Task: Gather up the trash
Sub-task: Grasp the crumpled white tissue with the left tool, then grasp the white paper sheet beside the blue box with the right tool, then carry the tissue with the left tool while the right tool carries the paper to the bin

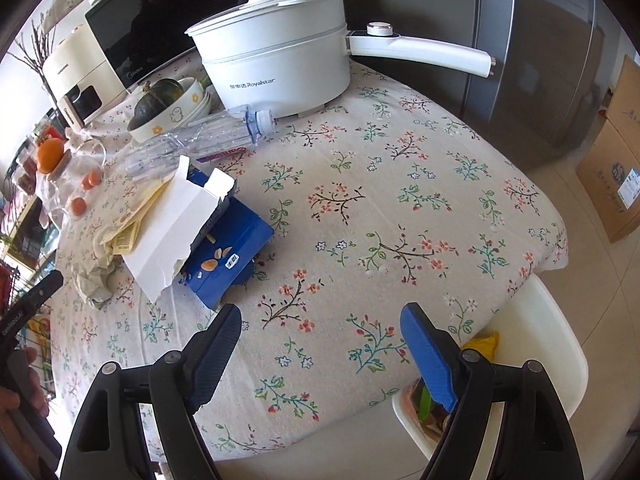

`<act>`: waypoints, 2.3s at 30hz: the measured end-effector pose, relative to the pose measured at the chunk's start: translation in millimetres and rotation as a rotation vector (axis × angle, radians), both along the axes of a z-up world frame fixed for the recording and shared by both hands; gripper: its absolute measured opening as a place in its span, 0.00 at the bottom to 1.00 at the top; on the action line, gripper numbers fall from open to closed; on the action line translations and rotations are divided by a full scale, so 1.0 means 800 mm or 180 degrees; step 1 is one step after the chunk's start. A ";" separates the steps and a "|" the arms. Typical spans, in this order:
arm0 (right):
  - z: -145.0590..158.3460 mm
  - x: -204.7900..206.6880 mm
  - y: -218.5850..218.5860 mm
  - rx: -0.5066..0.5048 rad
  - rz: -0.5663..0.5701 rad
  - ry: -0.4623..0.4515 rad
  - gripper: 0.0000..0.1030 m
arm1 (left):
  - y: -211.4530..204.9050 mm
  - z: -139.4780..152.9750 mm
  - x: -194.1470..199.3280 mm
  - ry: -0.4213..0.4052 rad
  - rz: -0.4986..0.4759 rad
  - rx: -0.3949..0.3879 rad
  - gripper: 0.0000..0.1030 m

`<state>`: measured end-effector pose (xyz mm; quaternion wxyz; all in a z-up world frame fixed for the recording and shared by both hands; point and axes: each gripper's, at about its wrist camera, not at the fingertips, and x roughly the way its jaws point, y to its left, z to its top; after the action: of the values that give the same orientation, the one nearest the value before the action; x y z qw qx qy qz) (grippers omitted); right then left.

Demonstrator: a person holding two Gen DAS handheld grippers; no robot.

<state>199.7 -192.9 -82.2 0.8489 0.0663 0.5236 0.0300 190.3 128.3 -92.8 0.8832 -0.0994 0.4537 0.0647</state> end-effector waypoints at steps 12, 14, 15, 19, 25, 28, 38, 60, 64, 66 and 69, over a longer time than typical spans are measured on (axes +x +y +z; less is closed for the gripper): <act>-0.013 0.025 0.046 -0.0003 0.0077 0.0010 0.81 | 0.021 -0.055 0.028 0.0260 0.0168 -0.0411 0.47; -0.012 0.028 0.051 -0.0016 0.0098 -0.0025 0.81 | 0.019 -0.054 0.028 0.0245 0.0173 -0.0461 0.41; -0.011 0.029 0.053 -0.0016 0.0106 -0.0041 0.81 | 0.018 -0.052 0.028 0.0233 0.0181 -0.0438 0.38; -0.012 0.036 0.060 0.0042 0.0120 -0.0062 0.81 | 0.017 -0.043 0.023 0.0225 0.0172 -0.0377 0.35; -0.014 0.045 0.074 0.0078 0.0207 -0.0145 0.81 | 0.026 -0.020 0.003 0.0115 0.0150 -0.0464 0.35; -0.013 0.050 0.081 0.0107 0.0273 -0.0221 0.81 | 0.032 -0.005 -0.010 0.0041 0.0120 -0.0502 0.35; -0.028 0.072 0.099 0.0359 0.0364 -0.0361 0.80 | 0.047 0.025 -0.041 -0.0113 0.0052 -0.0594 0.35; 0.045 0.029 0.073 0.0644 0.0336 -0.0865 0.02 | -0.009 0.052 -0.052 -0.0281 -0.0331 -0.0534 0.35; 0.069 0.009 0.052 0.0675 0.0295 -0.0987 0.02 | -0.029 0.056 -0.058 -0.0312 -0.0425 -0.0527 0.35; 0.077 0.001 0.042 0.0662 0.0268 -0.1040 0.02 | -0.038 0.057 -0.059 -0.0323 -0.0470 -0.0519 0.35; 0.083 -0.009 0.027 0.0630 0.0221 -0.1059 0.02 | -0.049 0.058 -0.062 -0.0330 -0.0532 -0.0484 0.35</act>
<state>192.6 -171.5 -15.5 0.9115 0.1254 0.3726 0.1211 141.0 89.1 -46.6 0.8977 -0.1311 0.4177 -0.0490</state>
